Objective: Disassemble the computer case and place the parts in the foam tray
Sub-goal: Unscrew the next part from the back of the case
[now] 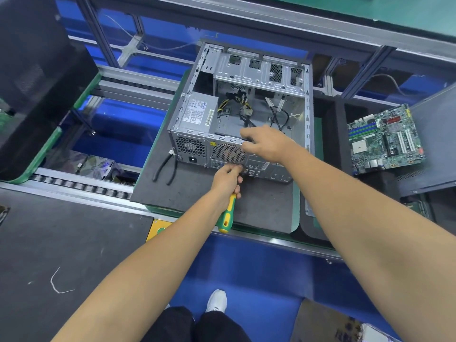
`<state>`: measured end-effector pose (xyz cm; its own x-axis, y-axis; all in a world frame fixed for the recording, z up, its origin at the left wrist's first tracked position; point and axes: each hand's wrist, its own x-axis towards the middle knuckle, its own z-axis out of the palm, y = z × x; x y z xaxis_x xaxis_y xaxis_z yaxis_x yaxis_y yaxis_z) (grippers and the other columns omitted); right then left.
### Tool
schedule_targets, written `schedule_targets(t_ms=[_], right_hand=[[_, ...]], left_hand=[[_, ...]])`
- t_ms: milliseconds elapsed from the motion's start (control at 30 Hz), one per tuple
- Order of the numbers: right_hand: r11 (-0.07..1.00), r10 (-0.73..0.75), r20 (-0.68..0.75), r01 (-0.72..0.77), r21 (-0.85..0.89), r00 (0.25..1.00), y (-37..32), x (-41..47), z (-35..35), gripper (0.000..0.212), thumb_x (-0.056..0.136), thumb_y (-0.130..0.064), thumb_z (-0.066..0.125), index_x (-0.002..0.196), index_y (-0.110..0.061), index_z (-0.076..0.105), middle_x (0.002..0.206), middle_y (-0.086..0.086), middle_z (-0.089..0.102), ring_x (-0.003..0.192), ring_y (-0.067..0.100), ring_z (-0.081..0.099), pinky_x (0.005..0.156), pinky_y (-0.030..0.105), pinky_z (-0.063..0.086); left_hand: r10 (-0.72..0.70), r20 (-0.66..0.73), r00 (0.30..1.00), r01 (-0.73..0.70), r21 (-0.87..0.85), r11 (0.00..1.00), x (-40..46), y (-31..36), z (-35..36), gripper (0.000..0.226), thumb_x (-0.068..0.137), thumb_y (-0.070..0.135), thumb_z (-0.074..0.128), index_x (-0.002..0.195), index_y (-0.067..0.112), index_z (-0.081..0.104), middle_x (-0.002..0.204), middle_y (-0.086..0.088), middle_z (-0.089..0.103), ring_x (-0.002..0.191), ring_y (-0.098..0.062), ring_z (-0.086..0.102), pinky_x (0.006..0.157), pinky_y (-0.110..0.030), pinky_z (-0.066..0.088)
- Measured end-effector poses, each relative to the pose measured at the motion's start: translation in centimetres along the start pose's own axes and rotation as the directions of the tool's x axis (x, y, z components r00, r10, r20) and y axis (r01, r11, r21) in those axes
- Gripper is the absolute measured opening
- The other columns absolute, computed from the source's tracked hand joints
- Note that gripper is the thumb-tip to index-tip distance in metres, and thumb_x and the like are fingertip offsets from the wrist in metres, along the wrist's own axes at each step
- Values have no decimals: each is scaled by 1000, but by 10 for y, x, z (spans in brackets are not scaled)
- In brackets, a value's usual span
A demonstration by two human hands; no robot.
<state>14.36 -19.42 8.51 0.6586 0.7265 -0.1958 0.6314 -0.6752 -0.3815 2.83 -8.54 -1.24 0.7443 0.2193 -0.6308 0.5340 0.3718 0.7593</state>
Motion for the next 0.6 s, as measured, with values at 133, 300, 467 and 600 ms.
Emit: schedule_targets(t_ms=[133,300,467,600], right_hand=[[1000,17,7,-18,20,1000,1,1,0,24,85,-44,44,72,-26,36,65,-4,48,61,18,42,57,37,33],[960,84,-138,-43,278,987,7,0,1,28,99,-32,39,79,-16,51,74,-15,58,68,-3,51,62,35,36],[642,371,-94,-182,745,924,13,11,-5,33,93,-11,42,61,-7,49,51,3,35,43,14,27,50,27,21],[371,425,76,-251,894,902,23,16,-12,35,95,-5,33,61,-9,43,42,-2,20,35,10,14,45,17,16]], left_hand=[[19,15,1000,-20,53,998,-7,-2,-10,16,103,25,54,100,14,66,61,3,48,38,-12,33,38,-22,34],[215,80,973,-228,201,953,-31,13,-22,18,101,28,56,104,12,65,62,-1,48,39,-16,32,42,-22,30],[523,211,826,-536,584,610,-56,63,-14,12,97,42,55,91,32,59,50,10,49,47,-11,43,52,-30,38],[599,313,737,-565,771,294,-56,108,4,8,95,45,52,94,37,53,57,6,51,57,-12,51,53,-32,33]])
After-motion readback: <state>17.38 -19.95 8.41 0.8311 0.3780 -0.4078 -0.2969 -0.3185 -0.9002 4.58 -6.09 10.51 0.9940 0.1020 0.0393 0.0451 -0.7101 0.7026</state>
